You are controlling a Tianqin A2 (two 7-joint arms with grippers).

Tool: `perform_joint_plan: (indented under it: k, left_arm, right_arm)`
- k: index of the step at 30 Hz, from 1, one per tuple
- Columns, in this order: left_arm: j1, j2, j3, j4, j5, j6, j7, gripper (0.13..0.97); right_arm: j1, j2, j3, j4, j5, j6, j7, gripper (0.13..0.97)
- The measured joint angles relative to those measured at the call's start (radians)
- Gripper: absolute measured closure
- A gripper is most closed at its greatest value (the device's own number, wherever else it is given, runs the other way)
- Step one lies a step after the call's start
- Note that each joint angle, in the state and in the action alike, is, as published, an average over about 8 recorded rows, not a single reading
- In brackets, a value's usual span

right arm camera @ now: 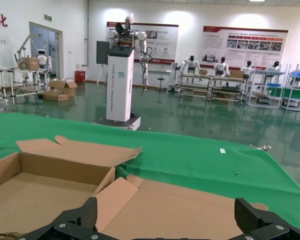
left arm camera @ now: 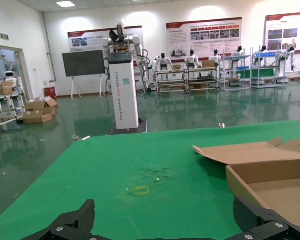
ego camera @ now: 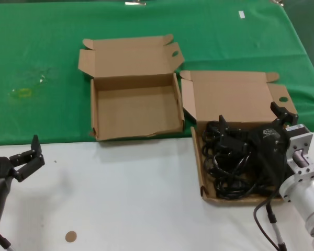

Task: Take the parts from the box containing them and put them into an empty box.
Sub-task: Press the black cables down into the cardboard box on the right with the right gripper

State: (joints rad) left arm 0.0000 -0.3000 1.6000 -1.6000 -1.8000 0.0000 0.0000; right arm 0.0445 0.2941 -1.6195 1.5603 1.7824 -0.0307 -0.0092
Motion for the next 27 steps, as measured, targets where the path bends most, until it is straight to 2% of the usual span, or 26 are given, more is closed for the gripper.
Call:
perform_joint_plan:
  k: [27]
  left_arm:
    - [0.0,0.0,0.0,0.0,0.0,0.0,0.0,0.132]
  right_arm:
    - [0.0,0.0,0.0,0.0,0.0,0.0,0.0,0.129]
